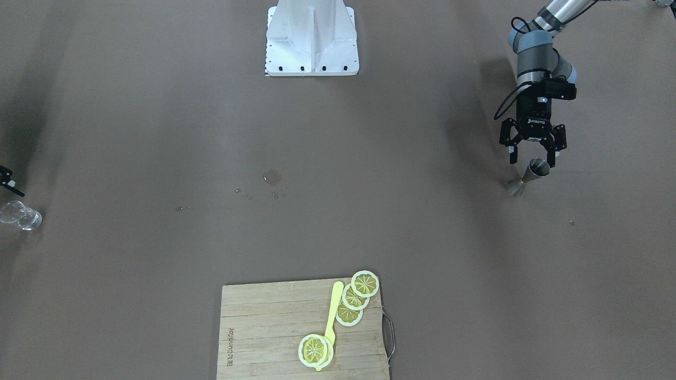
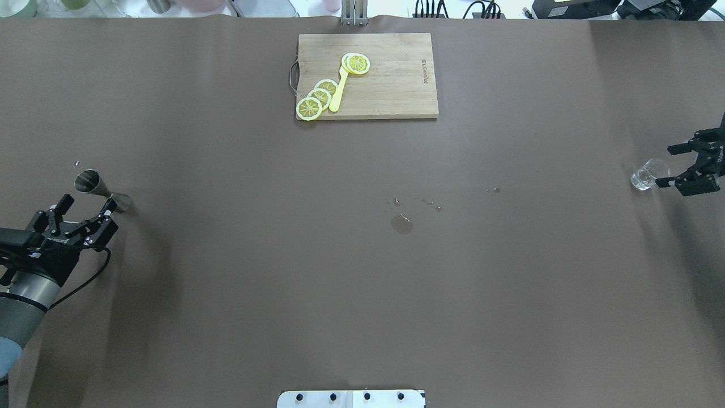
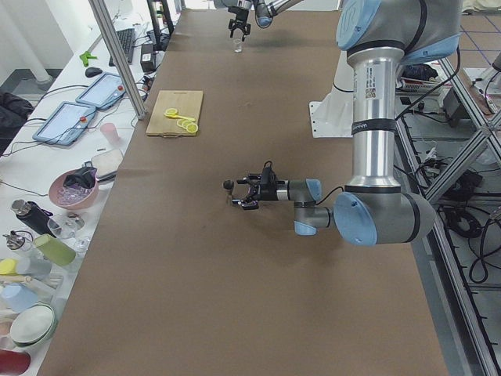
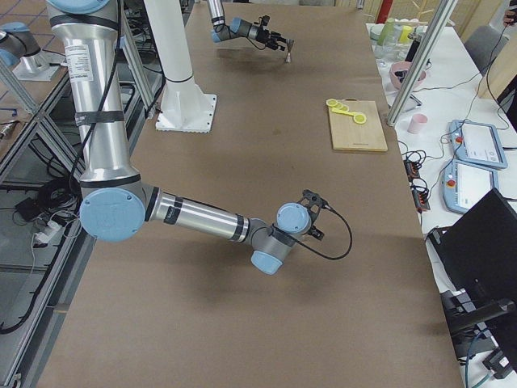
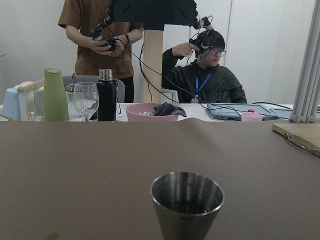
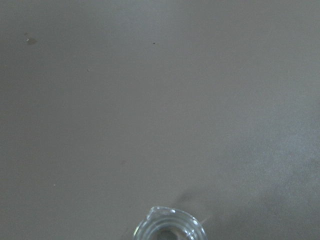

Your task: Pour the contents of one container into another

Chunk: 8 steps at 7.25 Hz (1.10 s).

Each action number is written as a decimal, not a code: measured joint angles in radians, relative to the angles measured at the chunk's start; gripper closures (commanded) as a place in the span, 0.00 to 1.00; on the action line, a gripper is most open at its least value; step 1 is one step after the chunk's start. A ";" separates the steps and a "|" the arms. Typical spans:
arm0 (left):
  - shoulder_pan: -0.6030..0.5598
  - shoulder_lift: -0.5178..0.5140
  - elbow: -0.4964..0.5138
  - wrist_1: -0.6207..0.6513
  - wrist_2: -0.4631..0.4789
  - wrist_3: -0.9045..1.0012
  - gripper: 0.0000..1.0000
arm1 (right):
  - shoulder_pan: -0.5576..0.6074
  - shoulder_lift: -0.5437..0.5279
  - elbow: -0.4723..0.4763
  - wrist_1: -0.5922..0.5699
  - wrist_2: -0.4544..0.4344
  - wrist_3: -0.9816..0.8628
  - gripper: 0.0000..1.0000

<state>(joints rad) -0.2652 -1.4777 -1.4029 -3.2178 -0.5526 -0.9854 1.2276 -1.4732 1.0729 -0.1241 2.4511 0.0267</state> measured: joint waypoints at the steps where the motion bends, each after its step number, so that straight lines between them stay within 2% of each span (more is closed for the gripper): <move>1: -0.002 -0.007 0.003 0.011 0.003 0.001 0.03 | -0.001 -0.001 -0.007 0.042 -0.001 0.042 0.00; 5: -0.017 -0.046 0.015 0.068 0.008 -0.001 0.03 | -0.001 -0.026 -0.038 0.229 -0.069 0.170 0.00; 8: -0.031 -0.063 0.028 0.082 0.007 -0.005 0.03 | -0.008 -0.019 -0.063 0.288 -0.130 0.210 0.00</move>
<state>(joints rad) -0.2959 -1.5408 -1.3748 -3.1359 -0.5452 -0.9901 1.2195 -1.4924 1.0099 0.1635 2.3207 0.2371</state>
